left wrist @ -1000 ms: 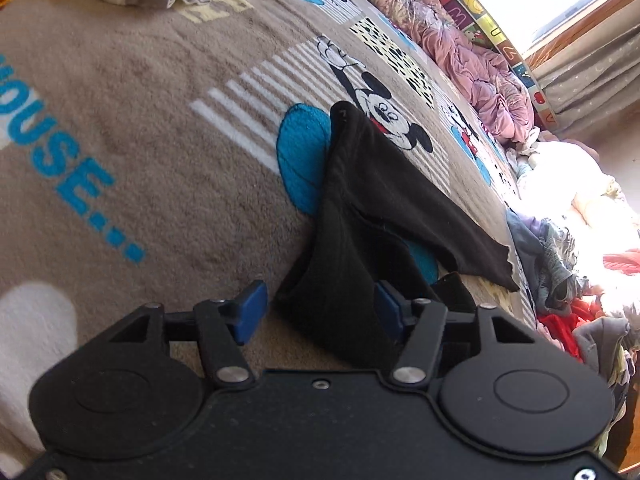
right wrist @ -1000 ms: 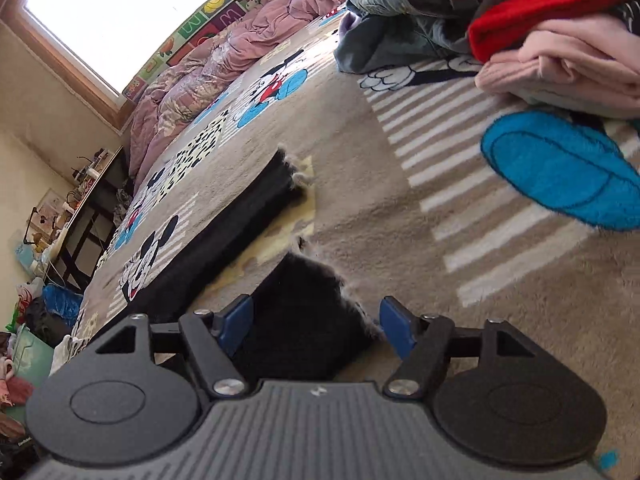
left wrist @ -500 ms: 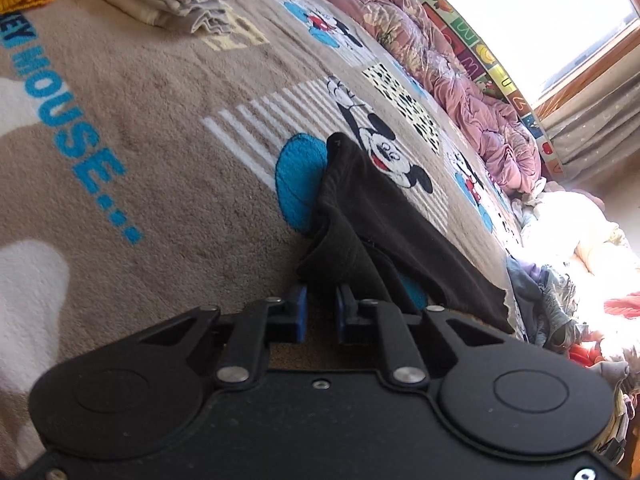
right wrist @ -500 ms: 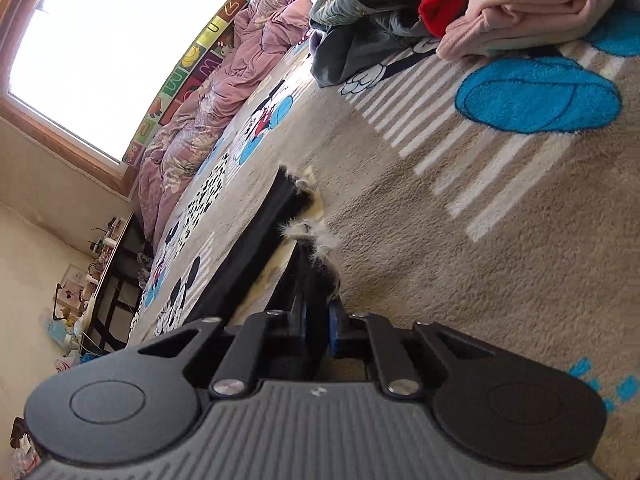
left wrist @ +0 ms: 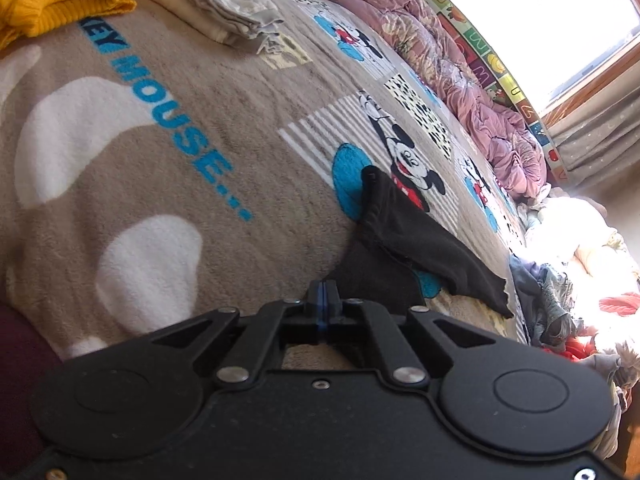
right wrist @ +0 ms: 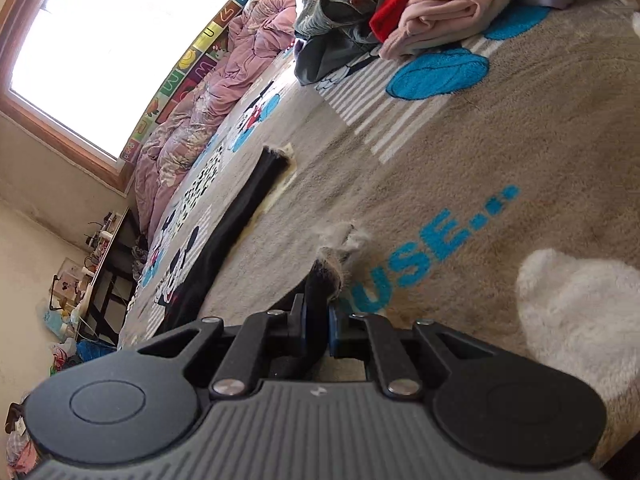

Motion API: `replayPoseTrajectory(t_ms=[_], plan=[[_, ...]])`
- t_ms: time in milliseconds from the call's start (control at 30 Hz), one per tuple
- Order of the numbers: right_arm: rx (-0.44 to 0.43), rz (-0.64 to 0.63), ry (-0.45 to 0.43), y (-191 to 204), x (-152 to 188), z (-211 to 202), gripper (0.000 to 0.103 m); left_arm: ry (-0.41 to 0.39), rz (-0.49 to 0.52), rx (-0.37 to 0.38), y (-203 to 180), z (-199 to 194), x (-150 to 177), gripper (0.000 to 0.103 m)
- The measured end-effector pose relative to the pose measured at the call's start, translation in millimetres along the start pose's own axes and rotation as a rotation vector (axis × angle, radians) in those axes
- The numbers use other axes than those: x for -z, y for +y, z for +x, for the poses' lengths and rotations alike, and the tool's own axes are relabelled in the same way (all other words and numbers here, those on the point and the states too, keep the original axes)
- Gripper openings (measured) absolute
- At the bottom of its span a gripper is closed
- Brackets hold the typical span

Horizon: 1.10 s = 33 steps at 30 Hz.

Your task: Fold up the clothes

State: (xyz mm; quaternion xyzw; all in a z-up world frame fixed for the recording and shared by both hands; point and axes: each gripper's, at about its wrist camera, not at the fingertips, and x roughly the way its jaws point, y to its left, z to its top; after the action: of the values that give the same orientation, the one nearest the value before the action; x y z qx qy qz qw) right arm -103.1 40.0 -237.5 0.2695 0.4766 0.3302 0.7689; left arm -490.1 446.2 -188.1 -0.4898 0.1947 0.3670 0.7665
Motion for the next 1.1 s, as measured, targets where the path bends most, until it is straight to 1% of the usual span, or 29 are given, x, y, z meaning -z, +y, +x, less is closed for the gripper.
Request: replayPoseTrajectory(t_ms=[33,67,100,133,167,200,233,267,333,367,400,433,467,500,567,633,700,733,767,800,833,900,933,1033,1067,1100], plan=[[0.027,0.009,0.034,-6.0,2.0,3.7,0.016,0.026,-0.008,0.008,5.7,0.7,-0.3,0.0],[0.04,0.02,0.054,-11.2,4.1,5.5,0.016,0.042,-0.017,0.01,9.2,0.9,-0.6,0.0],[0.029,0.035,0.051,-14.8,6.5,3.8,0.018,0.053,-0.018,0.008,9.8,1.3,-1.0,0.005],[0.021,0.042,0.046,-16.6,7.7,2.9,0.022,0.065,-0.012,0.008,8.8,2.8,-1.5,0.019],[0.017,0.035,0.039,-15.4,7.1,3.4,0.029,0.069,-0.006,0.008,7.0,4.9,-1.5,0.028],[0.014,0.029,0.032,-14.1,6.5,3.9,0.033,0.067,0.001,0.006,4.5,8.3,-1.1,0.049],[0.01,0.022,0.024,-12.8,5.9,4.4,0.042,0.069,0.008,0.003,1.8,13.1,-0.6,0.055],[0.01,0.01,0.016,-10.9,5.5,5.6,0.046,0.075,0.019,0.002,-1.5,20.2,0.1,0.055],[0.021,-0.034,-0.003,-4.9,5.5,10.1,0.047,0.082,0.057,-0.002,-10.2,37.1,2.9,0.055],[0.024,-0.054,-0.01,-2.3,5.7,12.1,0.039,0.076,0.084,-0.015,-15.1,43.0,5.6,0.054],[0.026,-0.074,-0.016,0.3,5.9,14.0,0.027,0.068,0.107,-0.029,-19.7,47.3,8.6,0.046],[0.029,-0.094,-0.023,2.9,6.1,16.0,0.009,0.061,0.13,-0.044,-24.3,51.5,11.7,0.021],[0.03,-0.098,-0.037,3.7,5.1,14.8,0.01,0.053,0.153,-0.059,-28.9,55.8,14.7,0.02],[0.028,-0.074,-0.065,1.5,2.3,8.5,0.009,0.051,0.157,-0.057,-31.5,57.6,17.0,0.019],[0.047,-0.042,-0.1,-3.8,-2.8,-2.6,0.009,0.056,0.142,-0.042,-33.3,58.4,21.3,0.018],[0.082,-0.05,-0.082,-10.5,-3.5,-3.2,0.01,0.056,0.154,-0.058,-34.2,61.1,27.2,0.017],[0.086,-0.047,-0.042,-19.2,0.0,1.6,0.01,0.051,0.161,-0.062,-33.5,62.3,29.9,0.018],[0.083,-0.042,-0.035,-22.6,0.7,1.8,0.013,0.057,0.147,-0.058,-31.7,61.5,28.1,0.02],[0.08,-0.034,-0.052,-24.0,-0.7,-1.3,0.019,0.064,0.133,-0.054,-30.0,60.8,26.3,0.022],[0.091,-0.037,-0.069,-24.1,-2.9,-4.1,0.022,0.07,0.119,-0.05,-28.3,59.8,24.4,0.023],[0.108,-0.05,-0.085,-23.5,-5.8,-5.8,0.027,0.076,0.105,-0.046,-26.5,58.6,22.6,0.024],[0.131,-0.076,-0.11,-21.2,-11.8,-9.6,0.027,0.072,0.096,-0.049,-26.0,53.4,19.8,0.027],[0.136,-0.085,-0.126,-19.3,-14.0,-12.1,0.03,0.062,0.095,-0.051,-27.3,50.0,19.3,0.028],[0.112,-0.151,-0.197,-6.0,-17.2,-21.6,0.03,0.023,0.161,-0.082,-38.9,43.5,19.7,0.03],[0.098,-0.185,-0.203,0.4,-16.5,-21.7,0.03,0.023,0.174,-0.093,-41.0,44.4,20.0,0.031],[0.09,-0.215,-0.194,6.2,-15.9,-19.4,0.031,0.045,0.171,-0.112,-40.0,49.2,19.9,0.033]])
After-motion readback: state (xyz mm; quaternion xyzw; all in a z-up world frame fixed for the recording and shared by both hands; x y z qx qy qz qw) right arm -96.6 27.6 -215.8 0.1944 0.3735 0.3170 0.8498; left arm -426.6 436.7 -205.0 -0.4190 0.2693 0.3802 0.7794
